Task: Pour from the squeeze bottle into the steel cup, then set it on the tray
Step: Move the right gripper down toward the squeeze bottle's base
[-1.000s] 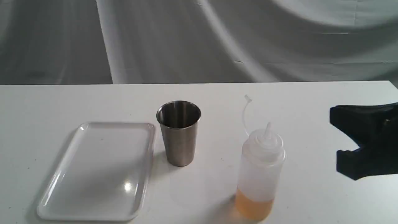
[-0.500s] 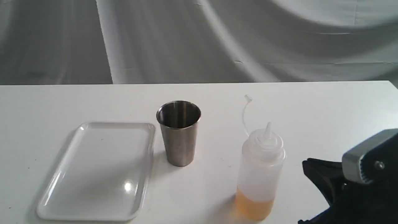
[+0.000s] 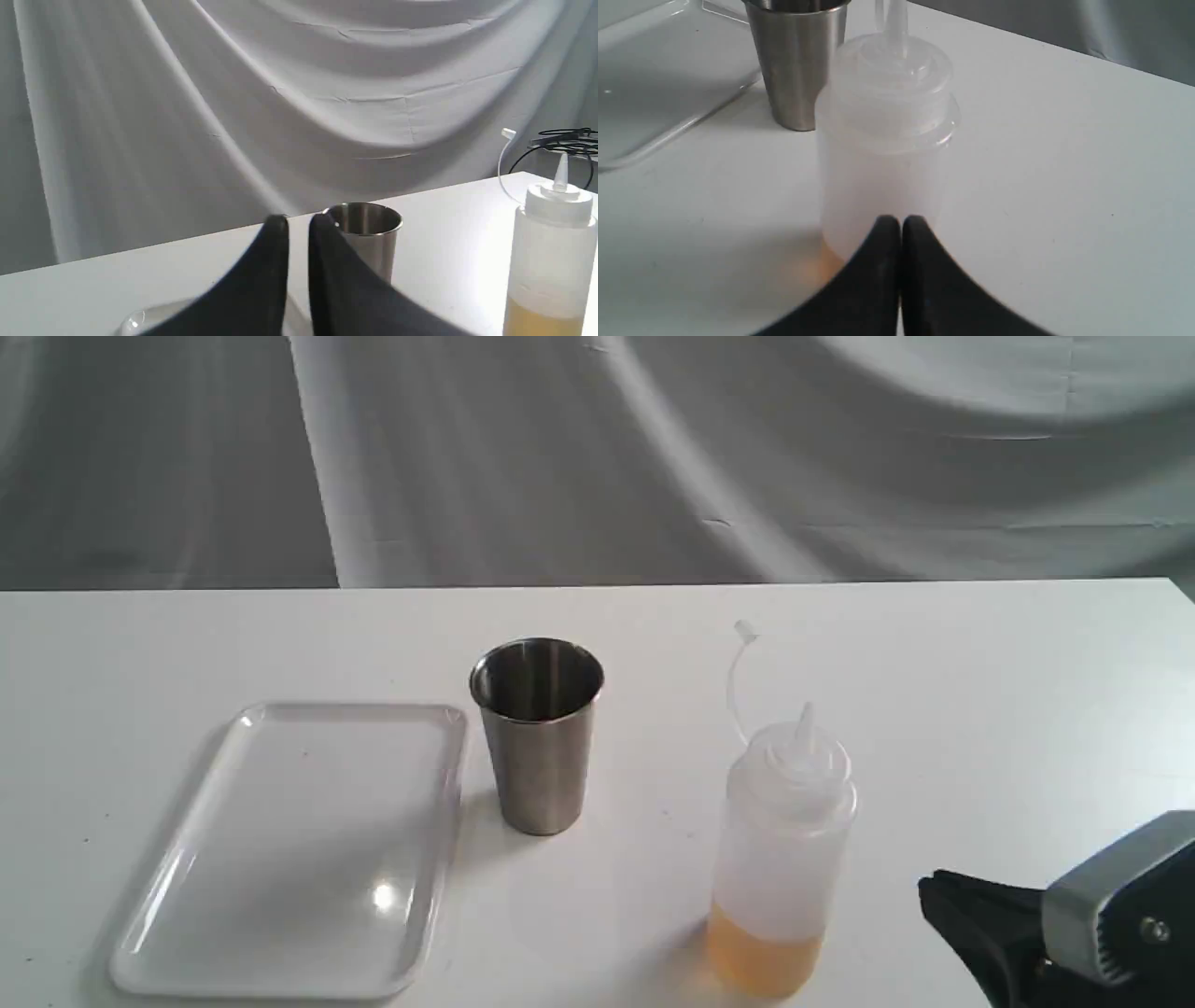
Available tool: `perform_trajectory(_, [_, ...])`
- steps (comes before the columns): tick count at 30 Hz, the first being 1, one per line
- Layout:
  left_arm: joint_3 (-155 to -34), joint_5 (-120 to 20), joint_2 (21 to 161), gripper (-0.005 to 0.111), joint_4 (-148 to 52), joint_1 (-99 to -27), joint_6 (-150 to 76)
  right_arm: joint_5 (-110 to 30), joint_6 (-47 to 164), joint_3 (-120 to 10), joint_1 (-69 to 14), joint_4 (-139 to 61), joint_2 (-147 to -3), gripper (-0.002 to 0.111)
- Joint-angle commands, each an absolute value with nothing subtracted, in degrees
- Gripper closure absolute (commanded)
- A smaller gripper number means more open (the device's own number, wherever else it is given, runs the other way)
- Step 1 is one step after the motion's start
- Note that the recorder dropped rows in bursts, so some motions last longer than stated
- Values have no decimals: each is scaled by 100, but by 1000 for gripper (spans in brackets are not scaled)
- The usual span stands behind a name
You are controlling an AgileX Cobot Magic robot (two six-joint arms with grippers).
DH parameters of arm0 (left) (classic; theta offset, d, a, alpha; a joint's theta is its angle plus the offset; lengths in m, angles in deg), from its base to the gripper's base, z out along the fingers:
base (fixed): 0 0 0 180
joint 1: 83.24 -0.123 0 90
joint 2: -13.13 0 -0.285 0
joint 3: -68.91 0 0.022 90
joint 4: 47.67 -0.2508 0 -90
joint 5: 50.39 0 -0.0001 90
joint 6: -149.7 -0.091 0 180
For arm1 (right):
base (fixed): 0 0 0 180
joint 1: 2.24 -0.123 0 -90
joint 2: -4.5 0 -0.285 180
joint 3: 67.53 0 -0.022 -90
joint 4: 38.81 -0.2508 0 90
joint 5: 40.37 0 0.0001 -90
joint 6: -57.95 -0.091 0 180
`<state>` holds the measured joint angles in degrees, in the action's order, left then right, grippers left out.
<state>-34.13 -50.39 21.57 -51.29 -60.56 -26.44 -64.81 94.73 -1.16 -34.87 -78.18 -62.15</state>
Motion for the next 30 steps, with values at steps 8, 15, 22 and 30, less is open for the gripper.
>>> perform_trajectory(8, [-3387, -5039, 2174, 98, -5152, -6068, -2632, -7053, 8981, -86, -3514, -7352, -7413, 108])
perform_trajectory(15, [-3387, -5039, 2174, 98, -5152, -6068, -2632, -7268, 8503, -86, -3514, -7004, -7575, 108])
perform_trajectory(22, [-3387, -5039, 2174, 98, -5152, -6068, -2632, -7222, 8456, -86, -3514, -7004, -7575, 108])
perform_trajectory(30, [-3387, -5039, 2174, 98, -5152, -6068, -2632, -7112, 8445, -86, -3514, -7004, -7575, 108])
